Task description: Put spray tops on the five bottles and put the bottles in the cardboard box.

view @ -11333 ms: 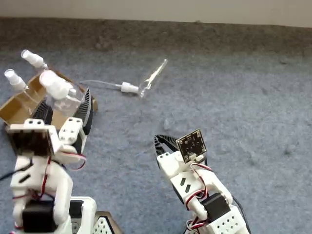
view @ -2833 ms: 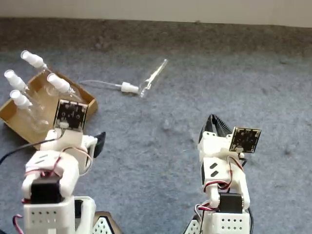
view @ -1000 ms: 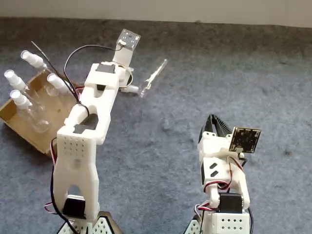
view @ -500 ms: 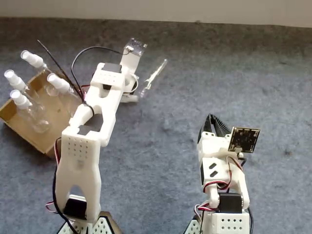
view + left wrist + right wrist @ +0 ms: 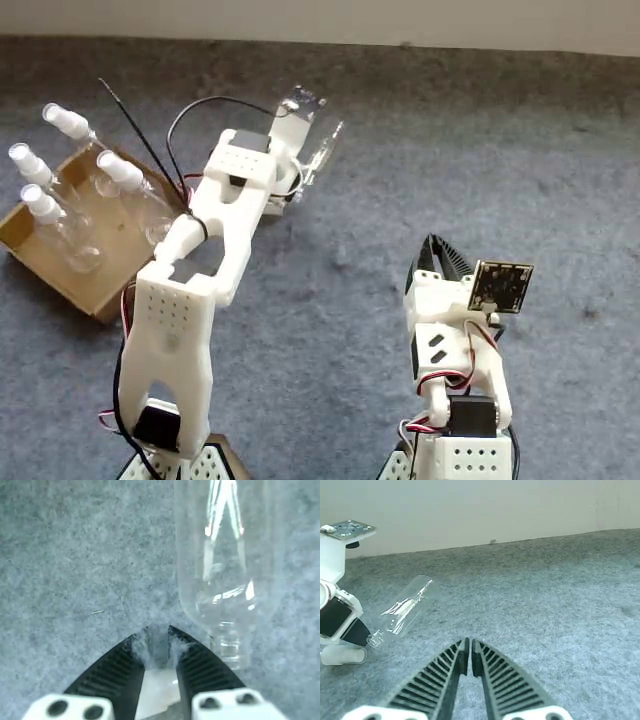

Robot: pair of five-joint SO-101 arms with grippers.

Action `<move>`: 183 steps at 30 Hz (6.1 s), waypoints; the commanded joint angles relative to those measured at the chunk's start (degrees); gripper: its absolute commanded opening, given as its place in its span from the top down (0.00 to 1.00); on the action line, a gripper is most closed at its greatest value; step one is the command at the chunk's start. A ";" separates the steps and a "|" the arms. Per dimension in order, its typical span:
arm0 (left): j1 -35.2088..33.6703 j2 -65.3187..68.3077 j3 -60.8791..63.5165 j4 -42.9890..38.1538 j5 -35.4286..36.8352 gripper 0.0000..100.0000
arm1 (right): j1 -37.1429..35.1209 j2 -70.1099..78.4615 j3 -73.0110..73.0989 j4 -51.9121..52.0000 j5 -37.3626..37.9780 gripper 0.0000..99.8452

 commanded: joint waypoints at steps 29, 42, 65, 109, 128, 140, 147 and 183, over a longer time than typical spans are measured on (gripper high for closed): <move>5.05 -5.49 -14.73 -2.20 -0.26 0.77 | -0.57 -0.75 6.37 -1.45 -0.09 0.99; -3.91 -5.76 -20.26 15.12 -0.26 0.83 | -0.57 -0.75 6.37 -1.54 -0.09 0.99; -9.27 1.89 -20.18 23.56 -0.44 1.00 | -0.57 -0.75 6.37 -1.45 -0.09 0.99; -5.93 6.29 -34.15 29.27 -0.79 0.99 | -0.57 -0.75 6.37 -1.54 -0.09 0.99; -4.26 19.12 -44.44 30.77 -0.70 0.99 | -0.57 -0.75 6.37 -1.63 -0.09 0.99; 0.13 19.30 -45.14 33.76 -0.70 0.99 | -0.57 -0.75 6.37 -1.54 -0.09 0.99; 3.30 19.38 -45.14 36.31 -0.70 0.99 | -0.57 -0.75 6.37 -1.63 -0.09 0.99; 9.01 19.21 -62.37 33.85 -0.26 0.83 | -0.57 -0.75 6.37 -1.63 -0.09 0.99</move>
